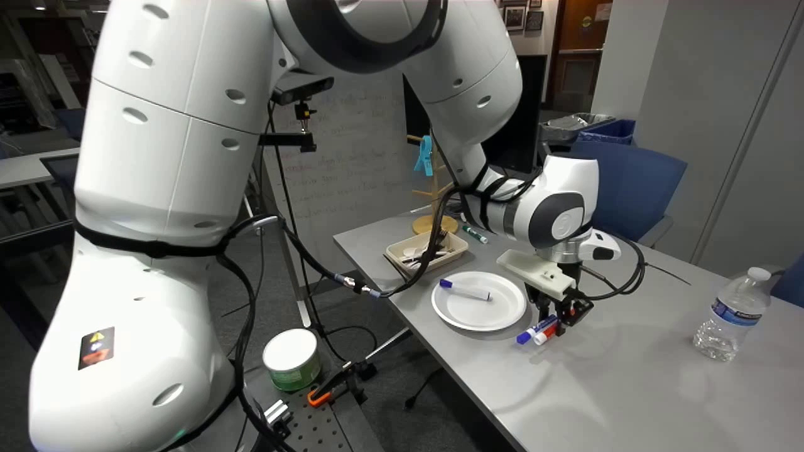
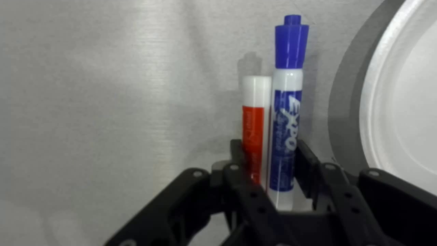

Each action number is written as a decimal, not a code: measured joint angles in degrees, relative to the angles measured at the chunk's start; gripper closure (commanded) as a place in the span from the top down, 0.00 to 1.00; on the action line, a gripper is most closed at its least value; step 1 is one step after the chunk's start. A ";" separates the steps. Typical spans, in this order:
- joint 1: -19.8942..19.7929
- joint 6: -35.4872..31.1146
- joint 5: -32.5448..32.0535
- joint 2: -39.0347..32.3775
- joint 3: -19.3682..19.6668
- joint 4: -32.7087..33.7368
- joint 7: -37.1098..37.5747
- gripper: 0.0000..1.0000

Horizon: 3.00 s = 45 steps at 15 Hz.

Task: Remove the markers from the white plate

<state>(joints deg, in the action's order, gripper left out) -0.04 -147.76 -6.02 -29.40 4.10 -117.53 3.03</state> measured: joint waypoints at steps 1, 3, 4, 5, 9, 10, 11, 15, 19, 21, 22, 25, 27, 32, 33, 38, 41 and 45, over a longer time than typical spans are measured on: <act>0.00 -1.03 0.03 -0.68 0.09 -0.52 1.01 0.14; 0.14 -2.80 0.03 -2.13 0.09 -1.21 2.90 0.14; 0.31 -3.44 0.03 -2.86 0.09 -1.31 3.59 0.14; 0.58 -3.97 0.03 -3.55 0.08 -1.37 4.25 0.14; 2.89 -4.68 -0.01 -4.36 0.08 -1.67 7.24 0.14; 3.43 -4.68 -0.01 -4.35 0.08 -1.69 7.79 0.14; 3.84 -4.68 -0.01 -4.35 0.08 -1.70 8.17 0.64; 4.34 -4.68 0.02 -4.42 0.07 -1.90 9.00 0.87; 4.48 -4.68 0.02 -4.52 0.07 -2.50 9.59 1.00; 4.62 -4.69 0.01 -4.53 0.07 -2.66 9.76 1.00; 4.71 -4.75 -0.02 -4.54 0.10 -2.69 9.81 1.00; 5.32 -5.84 -0.23 -4.57 0.70 -2.77 9.92 1.00; 5.84 -6.97 -0.39 -4.67 1.27 -2.82 9.96 1.00; 9.40 -6.92 -4.30 1.68 5.60 -3.00 11.20 1.00; 9.98 -6.71 -5.22 3.35 5.89 -3.14 11.58 1.00; 10.25 -4.48 -3.93 9.19 1.80 -4.00 10.57 1.00; 9.87 -2.37 1.84 9.87 -3.48 -3.91 8.02 1.00; 9.82 1.01 8.08 8.46 -7.43 -2.24 7.46 1.00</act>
<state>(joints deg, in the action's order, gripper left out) 9.78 -146.75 2.06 -20.94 -3.33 -119.77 10.50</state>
